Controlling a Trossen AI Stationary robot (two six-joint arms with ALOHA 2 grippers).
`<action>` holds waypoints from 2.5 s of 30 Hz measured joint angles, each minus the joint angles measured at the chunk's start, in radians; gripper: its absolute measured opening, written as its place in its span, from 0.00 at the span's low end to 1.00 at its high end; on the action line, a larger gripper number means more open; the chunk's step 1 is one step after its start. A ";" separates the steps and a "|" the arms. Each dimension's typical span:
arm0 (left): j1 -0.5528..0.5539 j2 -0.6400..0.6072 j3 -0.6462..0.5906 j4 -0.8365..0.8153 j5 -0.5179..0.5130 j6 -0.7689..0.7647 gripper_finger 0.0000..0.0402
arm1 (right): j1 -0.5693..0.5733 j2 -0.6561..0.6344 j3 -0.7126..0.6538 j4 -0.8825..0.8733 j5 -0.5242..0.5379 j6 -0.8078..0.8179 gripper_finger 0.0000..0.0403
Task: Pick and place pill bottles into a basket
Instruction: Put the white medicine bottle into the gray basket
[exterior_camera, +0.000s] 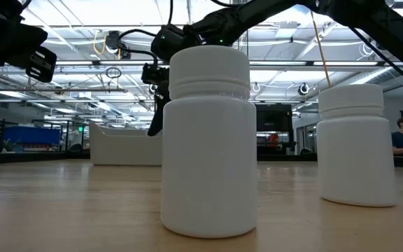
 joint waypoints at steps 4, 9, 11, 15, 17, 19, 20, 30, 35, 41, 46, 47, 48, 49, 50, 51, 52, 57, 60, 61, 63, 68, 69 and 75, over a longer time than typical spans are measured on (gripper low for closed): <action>0.000 0.000 0.000 0.000 0.000 0.000 0.06 | 0.000 -0.002 -0.010 0.003 0.002 -0.005 0.43; 0.000 0.000 0.000 0.000 0.000 0.000 0.06 | 0.000 -0.004 -0.012 0.021 0.002 -0.019 0.47; 0.000 0.000 0.000 0.000 0.000 0.000 0.06 | 0.001 -0.005 -0.013 0.025 0.003 -0.027 0.48; 0.000 0.000 0.000 0.000 0.000 0.000 0.06 | 0.001 -0.013 -0.014 0.024 0.007 -0.037 0.48; 0.000 0.000 0.000 0.000 0.000 0.000 0.06 | 0.001 -0.017 -0.014 0.032 0.016 -0.047 0.48; 0.000 0.000 0.000 0.000 0.000 0.000 0.06 | 0.003 -0.029 -0.014 0.031 0.043 -0.051 0.49; 0.000 0.000 0.000 0.000 0.000 0.000 0.06 | 0.003 -0.035 -0.014 0.024 0.054 -0.051 0.49; 0.000 0.000 0.000 0.000 0.000 0.000 0.06 | 0.021 -0.098 -0.014 0.017 0.059 -0.051 0.53; 0.000 0.000 0.000 0.000 0.000 0.000 0.06 | 0.059 -0.161 -0.013 -0.052 0.058 -0.027 0.53; 0.000 0.000 0.000 -0.001 0.000 0.000 0.06 | 0.148 -0.255 -0.096 -0.139 0.056 0.048 0.53; 0.000 0.000 0.000 0.000 0.000 0.000 0.06 | 0.242 -0.391 -0.306 -0.057 0.055 0.145 0.53; 0.000 0.000 0.000 -0.001 0.000 0.000 0.06 | 0.262 -0.431 -0.360 -0.021 0.055 0.168 0.53; 0.000 0.000 0.000 -0.001 -0.001 0.000 0.06 | 0.284 -0.475 -0.418 0.020 0.056 0.188 0.53; 0.000 0.000 0.000 0.000 0.000 0.000 0.06 | 0.306 -0.521 -0.481 0.068 0.059 0.211 0.53; 0.000 0.000 0.000 0.000 0.000 0.000 0.06 | 0.325 -0.568 -0.543 0.120 0.060 0.235 0.53; 0.000 0.000 0.000 0.000 0.000 0.000 0.06 | 0.344 -0.616 -0.604 0.177 0.060 0.259 0.52; 0.000 0.000 0.000 0.000 0.000 0.000 0.06 | 0.365 -0.669 -0.671 0.236 0.062 0.285 0.52; 0.000 0.000 0.000 -0.001 0.000 0.000 0.06 | 0.466 -0.934 -0.954 0.418 0.207 0.366 0.41; 0.000 0.000 0.000 -0.001 0.000 0.000 0.06 | 0.517 -1.089 -1.090 0.472 0.292 0.382 0.28; 0.000 0.000 0.000 -0.001 -0.001 0.000 0.06 | 0.534 -1.140 -1.131 0.478 0.319 0.389 0.23; 0.000 0.000 0.000 0.000 0.000 0.000 0.06 | 0.560 -1.235 -1.209 0.515 0.348 0.398 0.13; 0.000 0.000 0.000 0.000 0.000 0.000 0.06 | 0.598 -1.441 -1.373 0.593 0.344 0.358 0.03; 0.000 0.000 0.000 0.000 0.000 0.000 0.06 | 0.598 -1.483 -1.402 0.592 0.345 0.360 0.03; 0.000 0.000 0.000 0.000 0.000 0.000 0.06 | 0.594 -1.724 -1.545 0.590 0.345 0.370 0.01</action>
